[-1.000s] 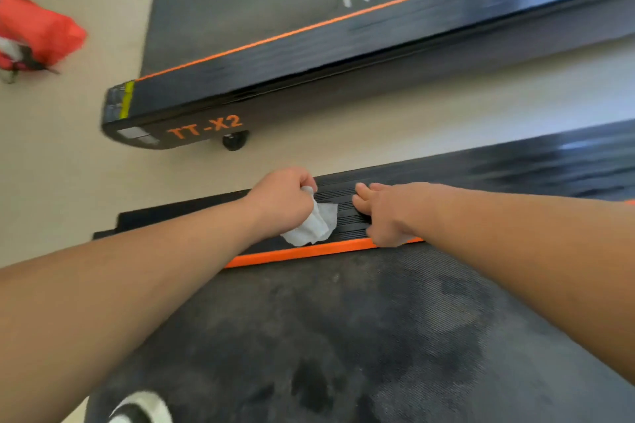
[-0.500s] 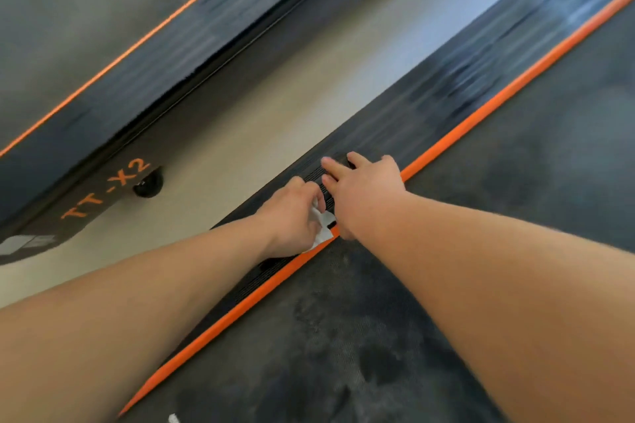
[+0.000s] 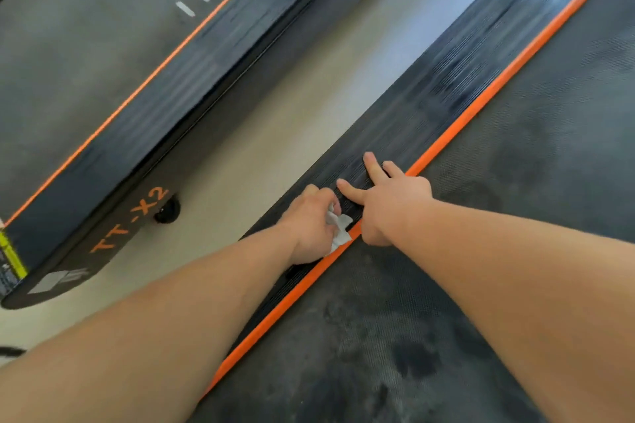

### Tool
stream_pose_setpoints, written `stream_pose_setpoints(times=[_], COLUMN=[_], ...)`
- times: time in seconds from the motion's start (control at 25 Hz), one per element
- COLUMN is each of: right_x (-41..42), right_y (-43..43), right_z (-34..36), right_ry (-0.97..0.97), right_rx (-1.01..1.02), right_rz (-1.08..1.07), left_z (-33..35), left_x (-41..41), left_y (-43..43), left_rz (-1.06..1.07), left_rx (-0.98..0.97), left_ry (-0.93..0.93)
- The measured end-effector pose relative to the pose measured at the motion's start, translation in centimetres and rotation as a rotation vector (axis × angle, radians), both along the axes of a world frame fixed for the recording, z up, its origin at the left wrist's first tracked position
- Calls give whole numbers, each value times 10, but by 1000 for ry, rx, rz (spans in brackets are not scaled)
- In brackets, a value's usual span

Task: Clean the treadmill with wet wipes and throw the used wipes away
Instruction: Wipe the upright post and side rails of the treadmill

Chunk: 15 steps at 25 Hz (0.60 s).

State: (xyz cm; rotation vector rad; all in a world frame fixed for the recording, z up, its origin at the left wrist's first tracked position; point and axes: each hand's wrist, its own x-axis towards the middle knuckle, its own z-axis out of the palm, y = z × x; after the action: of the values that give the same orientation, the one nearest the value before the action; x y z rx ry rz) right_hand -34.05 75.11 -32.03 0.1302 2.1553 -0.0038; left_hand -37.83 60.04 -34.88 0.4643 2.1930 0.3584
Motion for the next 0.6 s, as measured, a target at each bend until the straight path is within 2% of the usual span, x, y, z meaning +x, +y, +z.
stream_pose_setpoints(times=[0.2,0.28,0.36,0.44,0.6], right_x=[15,16,12,7,-4], right_y=[8,10,9,9,4], right_z=[-14,-13,-9,-3,2], right_ry=[82,114,125,126,224], right_rx=[-48,-44,-24,12,29], right_rz=[4,48,110,166,310], left_z=[17,27,34,30,8], left_x=[-1,7,32,66,98], left_y=[16,19,1,-22,-49], left_rz=[-54,-96,9,118,191], left_rx=[-195,-303,-399,-479,-386], left_ry=[-16,157,318,297,218])
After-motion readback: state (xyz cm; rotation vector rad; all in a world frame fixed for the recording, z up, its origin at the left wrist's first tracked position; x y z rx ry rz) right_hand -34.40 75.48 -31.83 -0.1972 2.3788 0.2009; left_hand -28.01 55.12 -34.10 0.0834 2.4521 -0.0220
